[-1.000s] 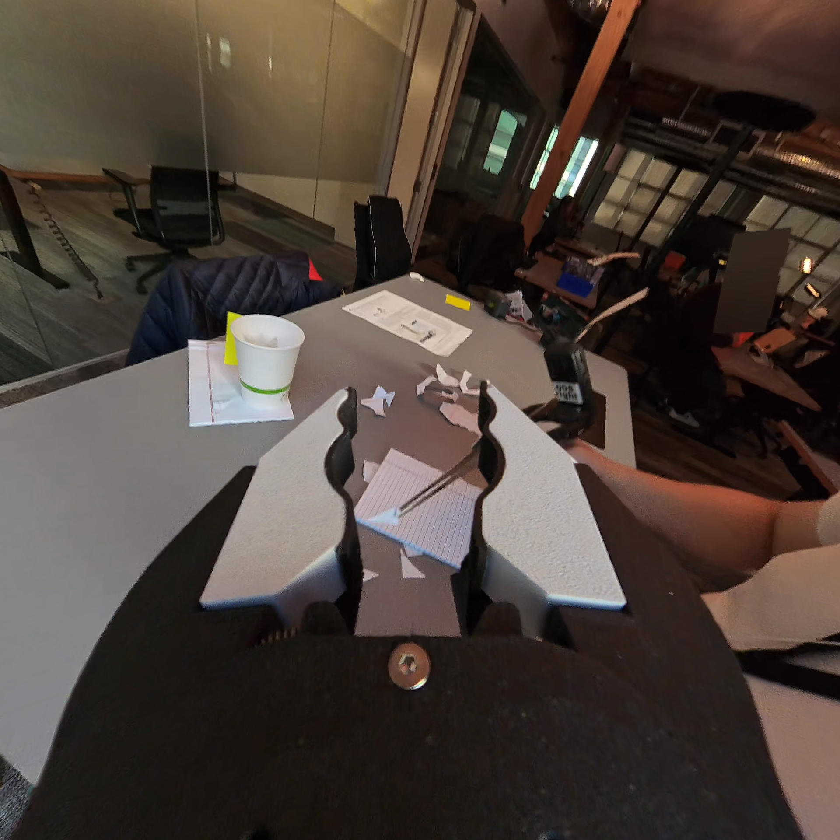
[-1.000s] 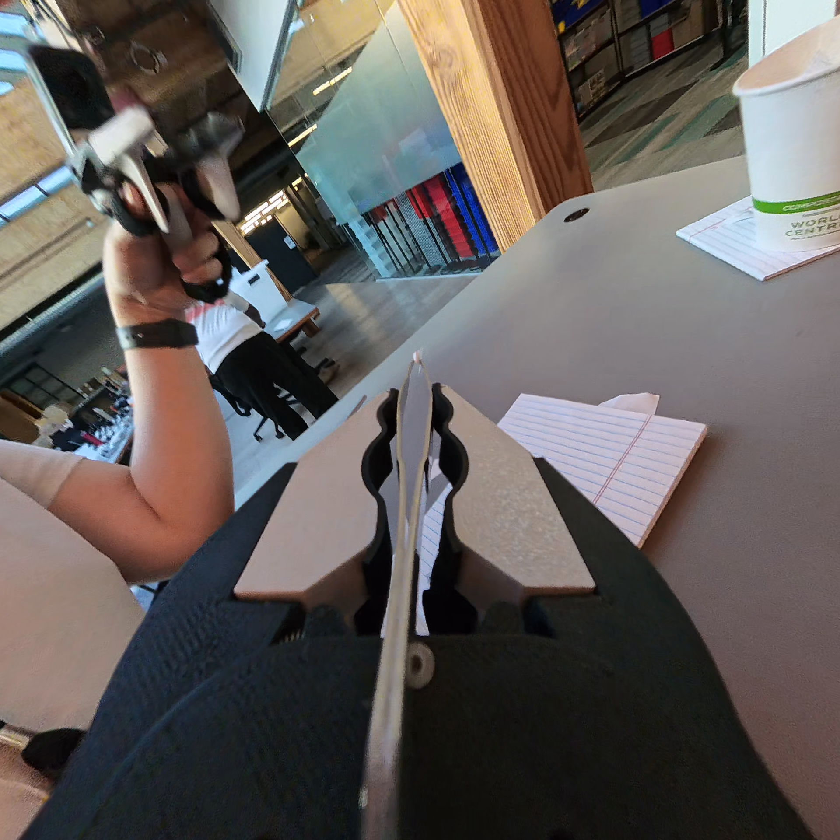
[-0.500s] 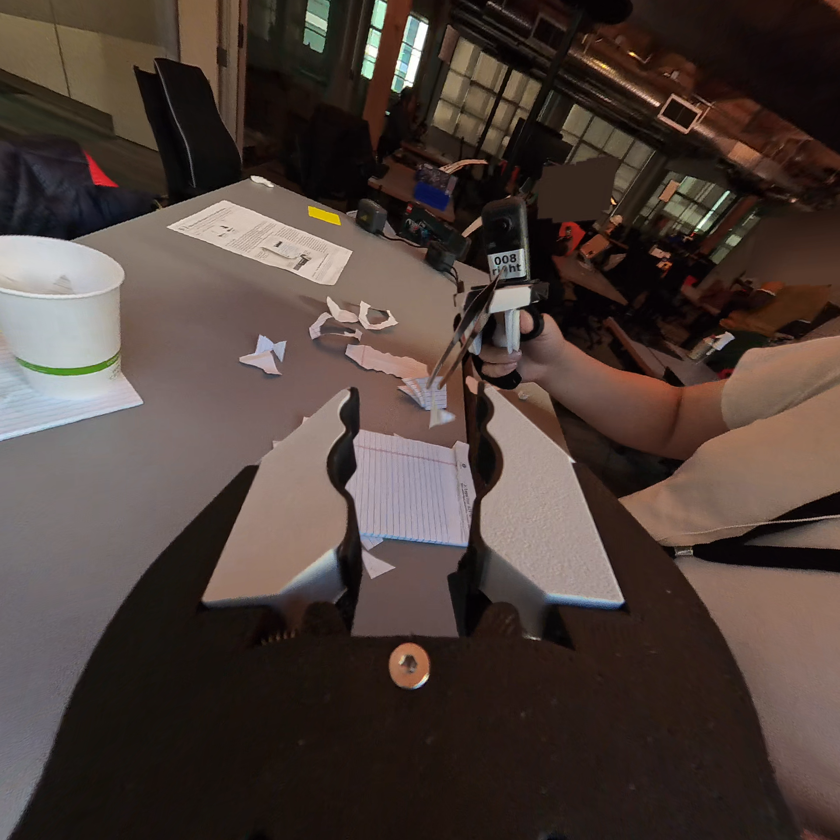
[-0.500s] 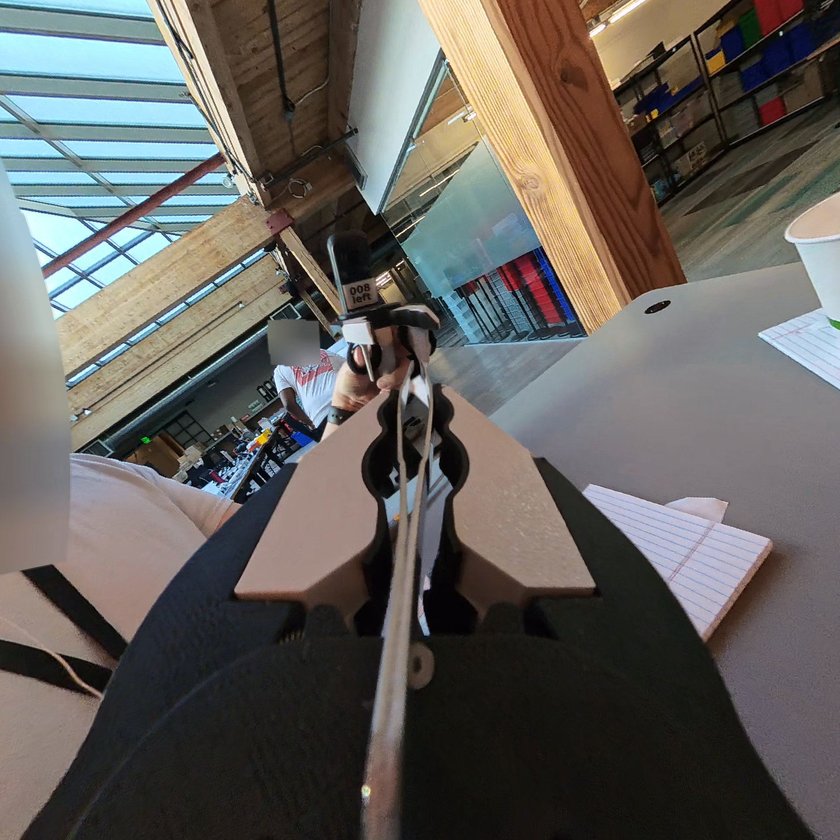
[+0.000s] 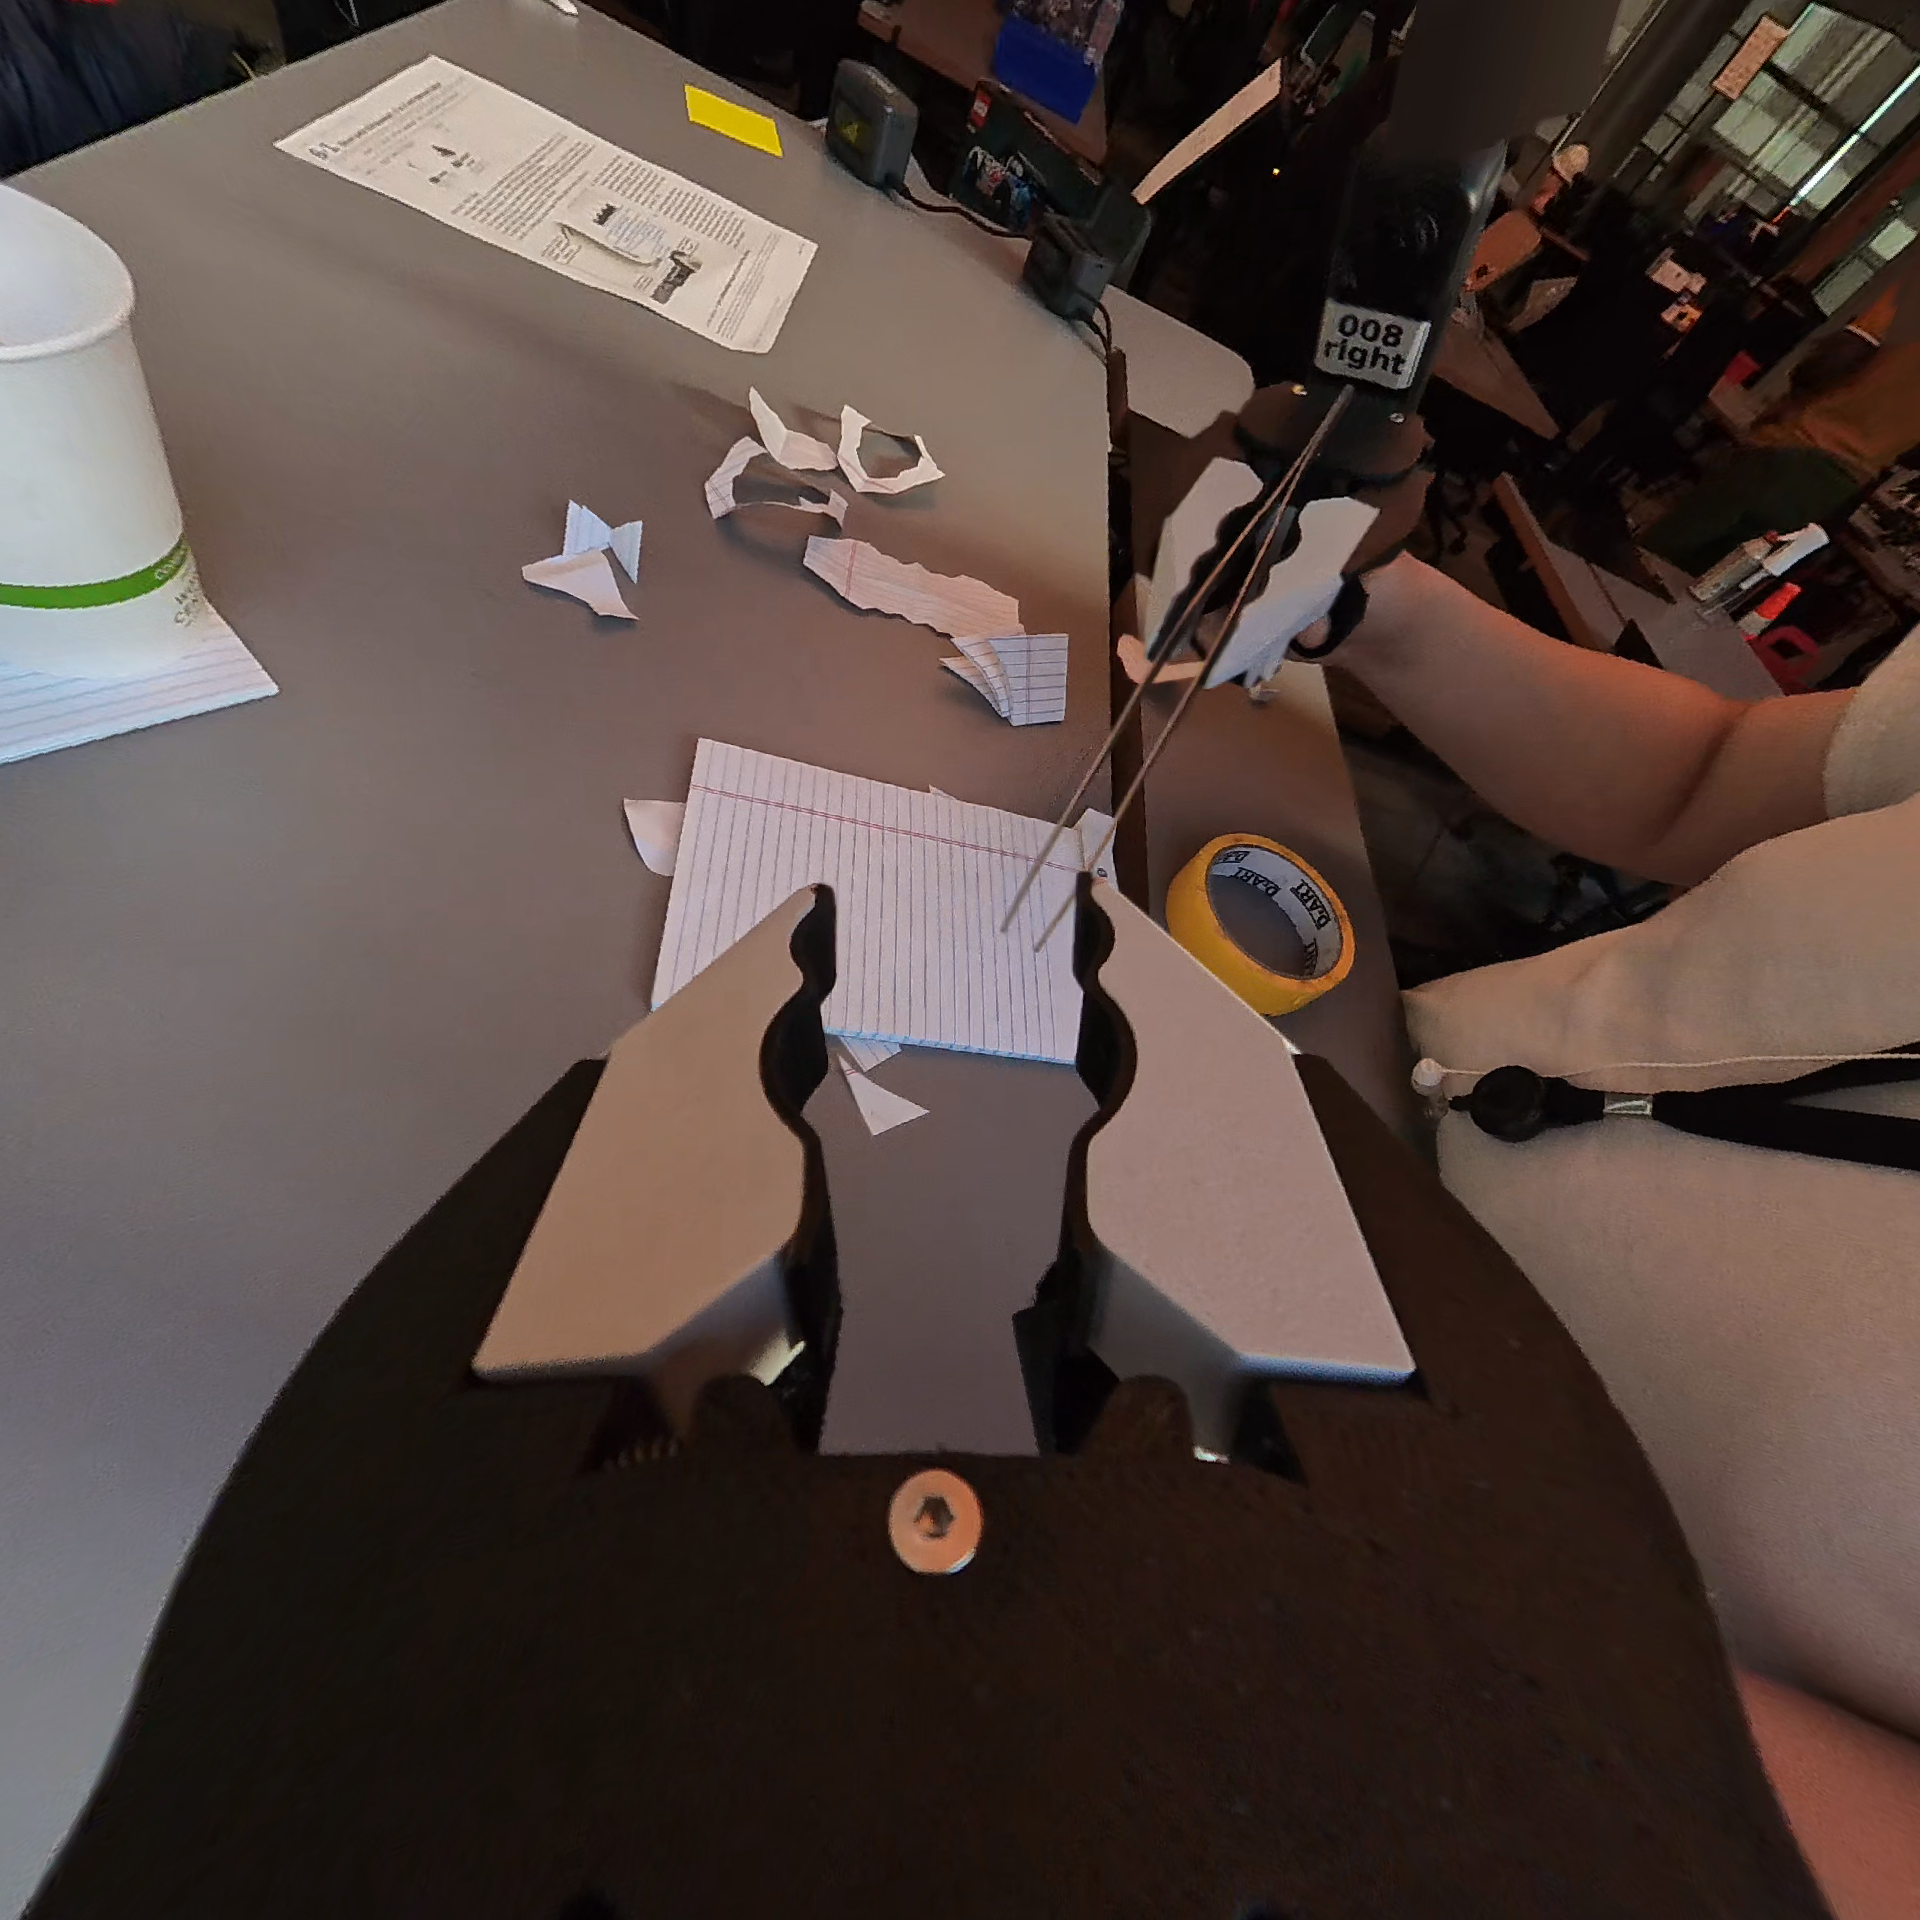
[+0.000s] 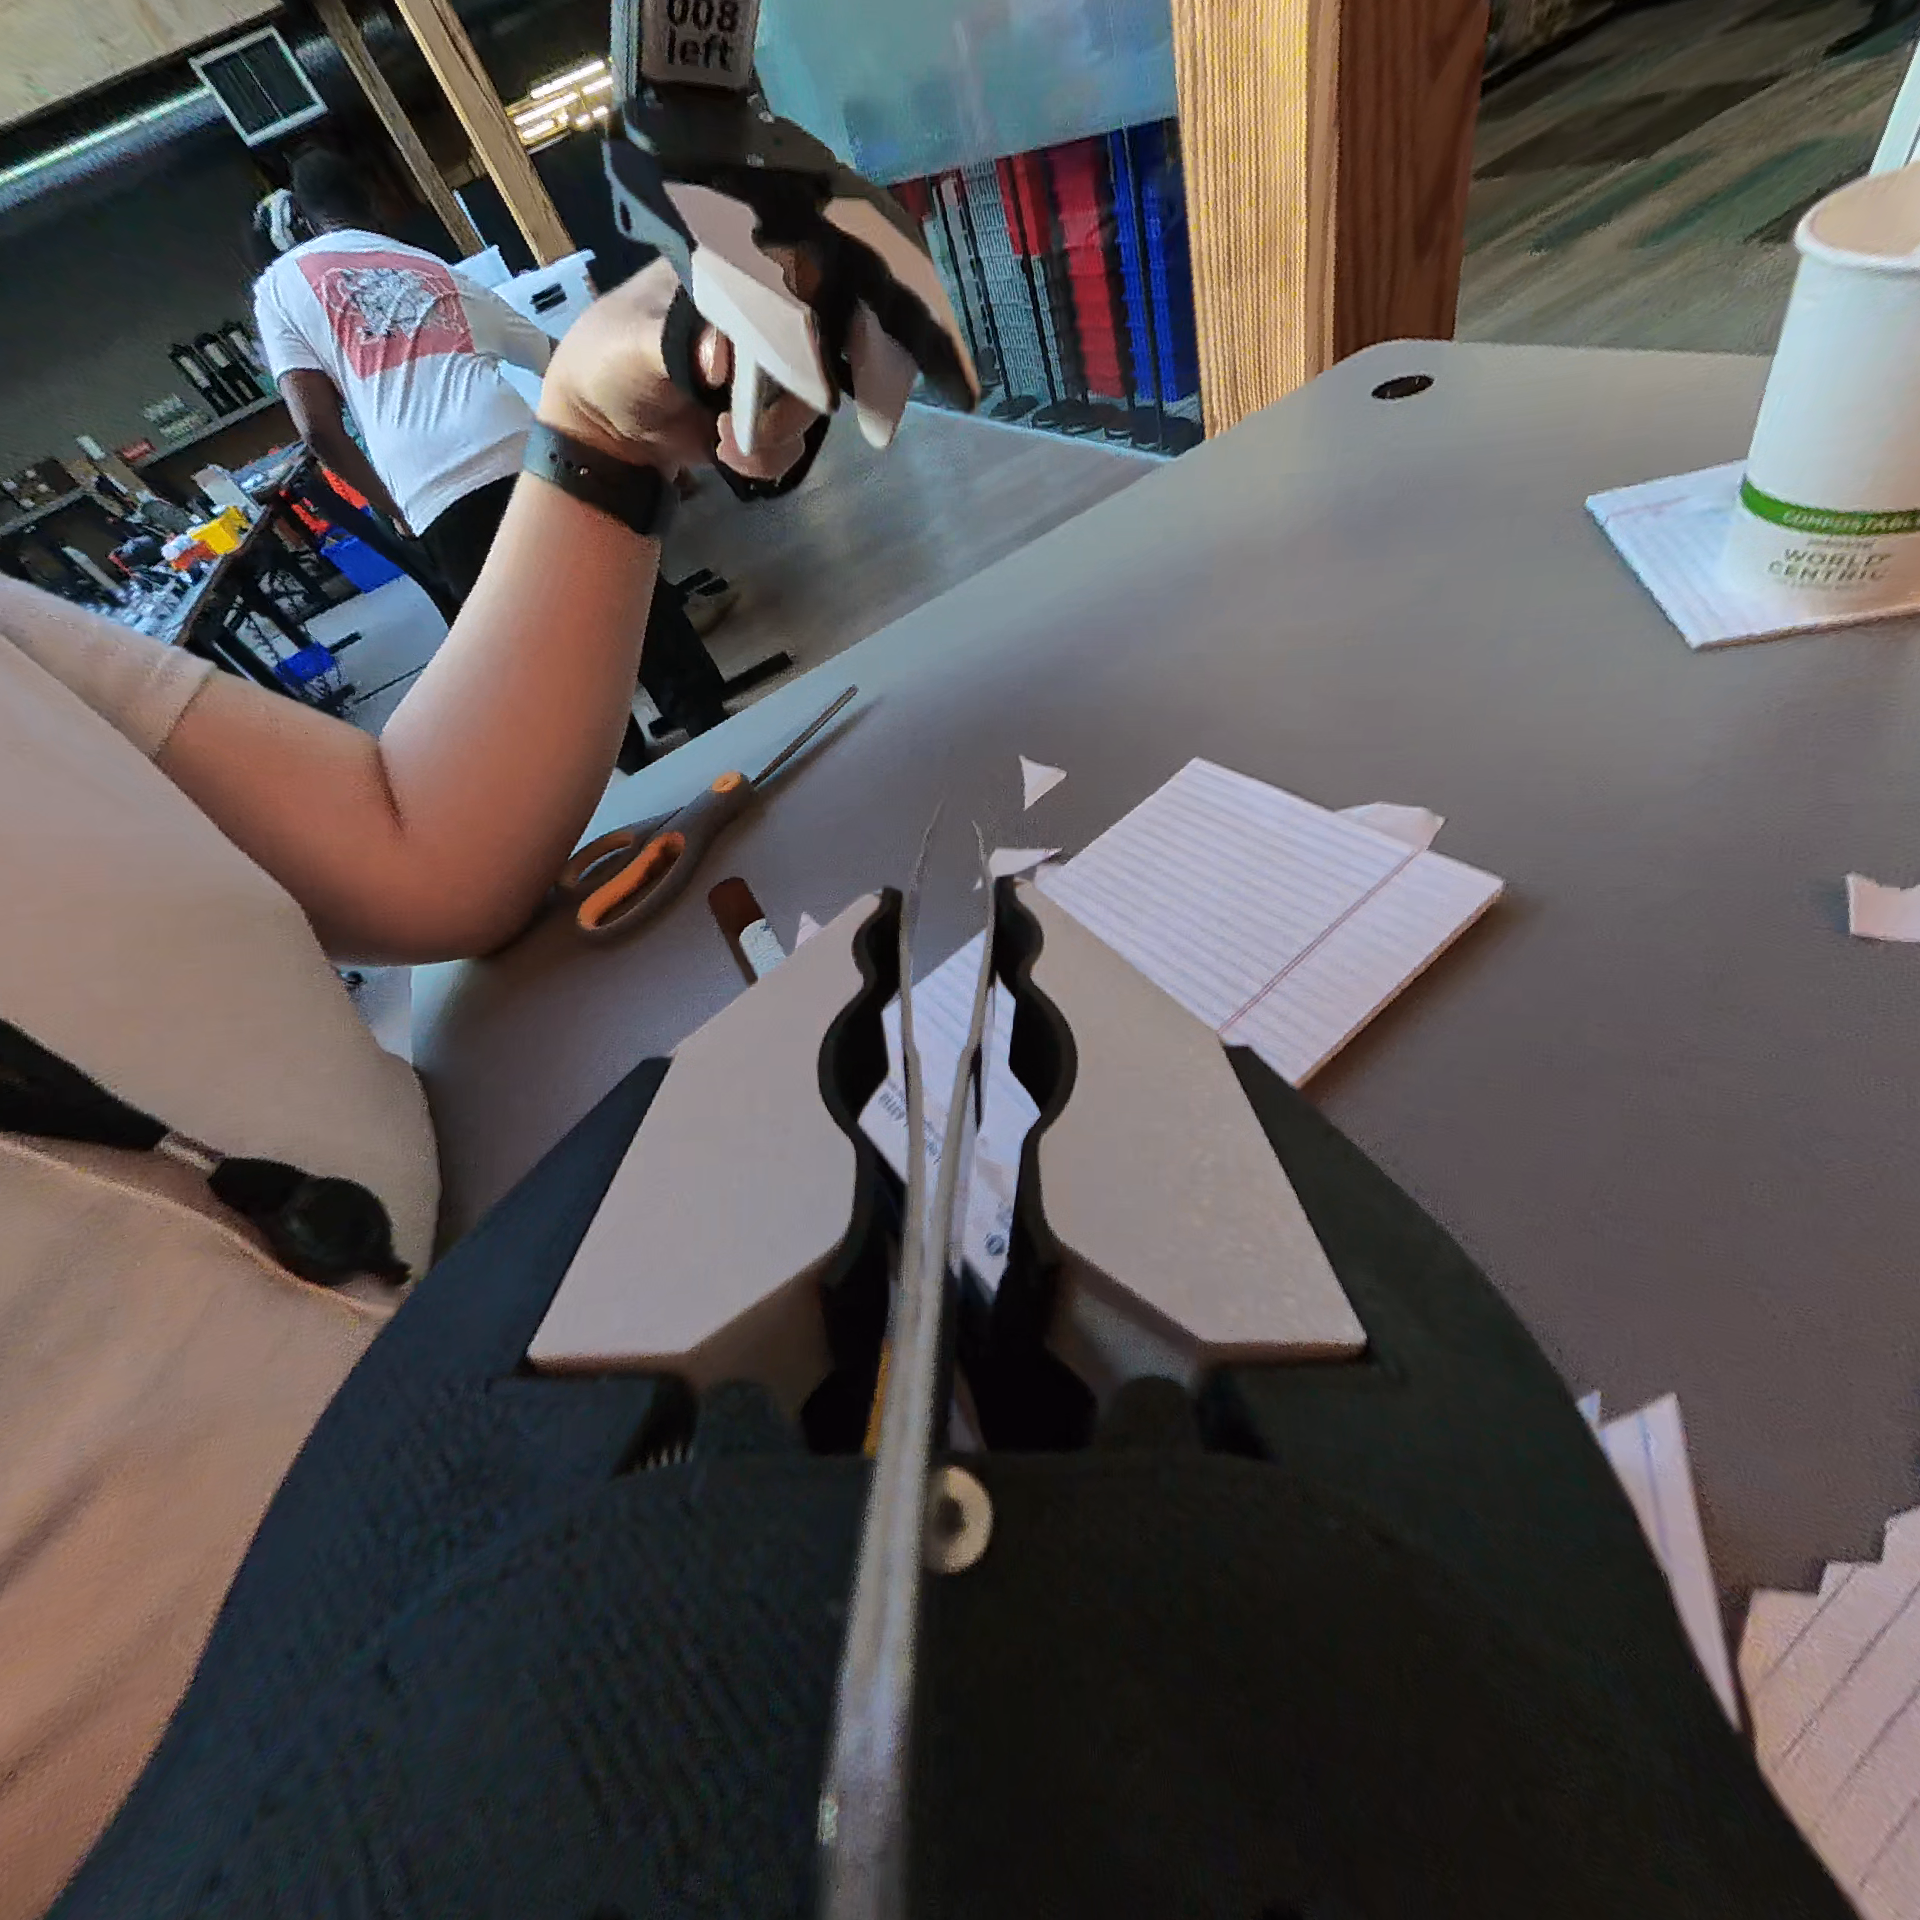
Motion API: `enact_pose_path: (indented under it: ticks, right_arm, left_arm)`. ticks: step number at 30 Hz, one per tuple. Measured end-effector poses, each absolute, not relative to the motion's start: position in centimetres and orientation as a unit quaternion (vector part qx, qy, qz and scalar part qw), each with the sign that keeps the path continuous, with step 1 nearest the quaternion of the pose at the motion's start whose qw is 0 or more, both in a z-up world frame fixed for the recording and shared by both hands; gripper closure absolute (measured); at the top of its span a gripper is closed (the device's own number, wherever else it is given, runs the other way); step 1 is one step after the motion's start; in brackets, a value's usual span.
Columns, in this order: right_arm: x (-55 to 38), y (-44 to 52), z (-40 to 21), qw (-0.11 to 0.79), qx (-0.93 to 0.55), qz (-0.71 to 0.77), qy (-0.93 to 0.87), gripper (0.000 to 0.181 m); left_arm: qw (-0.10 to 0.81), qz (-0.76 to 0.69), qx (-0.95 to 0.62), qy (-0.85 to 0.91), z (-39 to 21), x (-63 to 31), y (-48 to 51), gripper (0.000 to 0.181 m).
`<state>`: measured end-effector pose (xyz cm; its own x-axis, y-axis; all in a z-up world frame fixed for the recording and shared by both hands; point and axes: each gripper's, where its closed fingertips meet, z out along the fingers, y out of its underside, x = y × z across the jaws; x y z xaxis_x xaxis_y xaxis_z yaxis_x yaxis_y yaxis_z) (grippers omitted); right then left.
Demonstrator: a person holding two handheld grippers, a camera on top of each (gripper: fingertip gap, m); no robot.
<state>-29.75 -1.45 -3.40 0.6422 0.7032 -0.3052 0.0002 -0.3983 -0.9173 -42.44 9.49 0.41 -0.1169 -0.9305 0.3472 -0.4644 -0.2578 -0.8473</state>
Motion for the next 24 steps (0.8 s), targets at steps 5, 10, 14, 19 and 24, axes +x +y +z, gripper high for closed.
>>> enact_pose_path:
  ticks: [5, 10, 14, 19, 24]
  right_arm:
    - [-30.2, -7.5, -4.0, 0.443, -0.78, 0.368, -0.245, 0.164]
    - [-29.9, -11.2, -6.2, 0.387, -0.812, 0.339, -0.274, 0.163]
    - [-30.2, -10.7, -6.8, 0.384, -0.801, 0.353, -0.294, 0.163]
    - [-30.7, -9.8, -7.9, 0.361, -0.792, 0.37, -0.325, 0.164]
    - [-30.7, -9.4, -8.1, 0.353, -0.787, 0.378, -0.337, 0.167]
  left_arm:
    - [0.264, -0.483, -0.614, 0.566, 1.7, -43.3, 9.2, 0.136]
    - [0.276, -0.49, -0.597, 0.573, 2.8, -43.1, 8.4, 0.136]
    - [0.266, -0.499, -0.587, 0.579, 3.0, -42.4, 7.7, 0.136]
    - [0.261, -0.494, -0.582, 0.59, 2.8, -42.0, 7.1, 0.136]
    - [0.26, -0.494, -0.583, 0.59, 2.8, -42.0, 7.1, 0.136]
